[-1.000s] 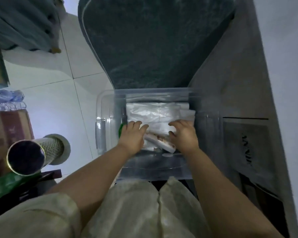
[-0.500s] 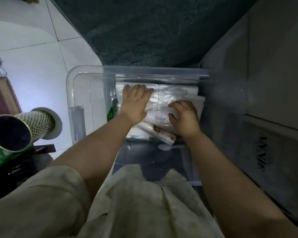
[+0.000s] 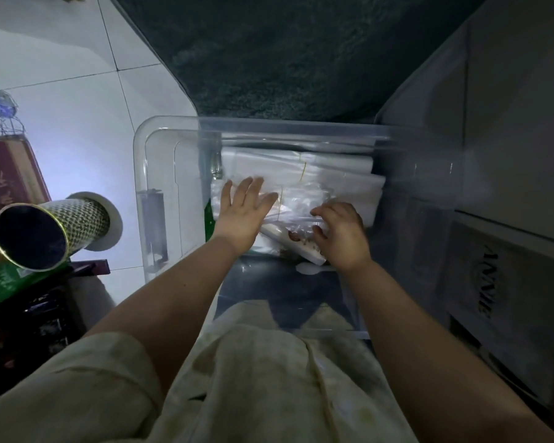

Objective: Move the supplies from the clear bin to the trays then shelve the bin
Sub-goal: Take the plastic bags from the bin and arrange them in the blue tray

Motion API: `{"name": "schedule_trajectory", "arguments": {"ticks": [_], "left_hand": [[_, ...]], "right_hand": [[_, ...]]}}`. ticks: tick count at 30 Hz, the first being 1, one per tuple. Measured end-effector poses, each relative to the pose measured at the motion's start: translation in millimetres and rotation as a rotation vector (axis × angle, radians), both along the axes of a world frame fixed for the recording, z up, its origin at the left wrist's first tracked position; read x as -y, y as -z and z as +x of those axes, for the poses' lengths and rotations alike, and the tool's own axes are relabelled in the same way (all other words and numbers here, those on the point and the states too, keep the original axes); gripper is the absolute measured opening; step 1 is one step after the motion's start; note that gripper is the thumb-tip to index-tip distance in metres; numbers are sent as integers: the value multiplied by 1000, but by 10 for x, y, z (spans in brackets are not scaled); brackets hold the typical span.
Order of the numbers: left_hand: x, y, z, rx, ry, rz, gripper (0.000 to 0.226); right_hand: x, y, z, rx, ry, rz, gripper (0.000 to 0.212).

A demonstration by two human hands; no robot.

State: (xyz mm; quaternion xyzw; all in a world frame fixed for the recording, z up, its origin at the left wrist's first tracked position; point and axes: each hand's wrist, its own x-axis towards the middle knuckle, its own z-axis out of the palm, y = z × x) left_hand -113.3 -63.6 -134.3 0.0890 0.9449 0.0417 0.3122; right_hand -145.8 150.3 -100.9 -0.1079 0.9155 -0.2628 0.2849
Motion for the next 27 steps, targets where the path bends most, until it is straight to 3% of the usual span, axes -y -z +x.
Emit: {"name": "schedule_trajectory", "arguments": {"ticks": [2,11,17,22,27], "left_hand": [[-71,39,-8,-14,12,-71,100],[-13,152,-82,-69,102,-112,94],[102,33,-156,-51,125,-27,63],[198,-94,-345,-46,117,80,40],[239,-147,-444,-107,49,145,35]], "right_hand": [[28,32,-14,-10,2,11,32],[72,131,-13,-17,28,-3,31],[90,64,-2,-86,60,-24,30],[89,35,4,-263,18,-20,31],[347,96,-47,-274,-239,195,64]]}}
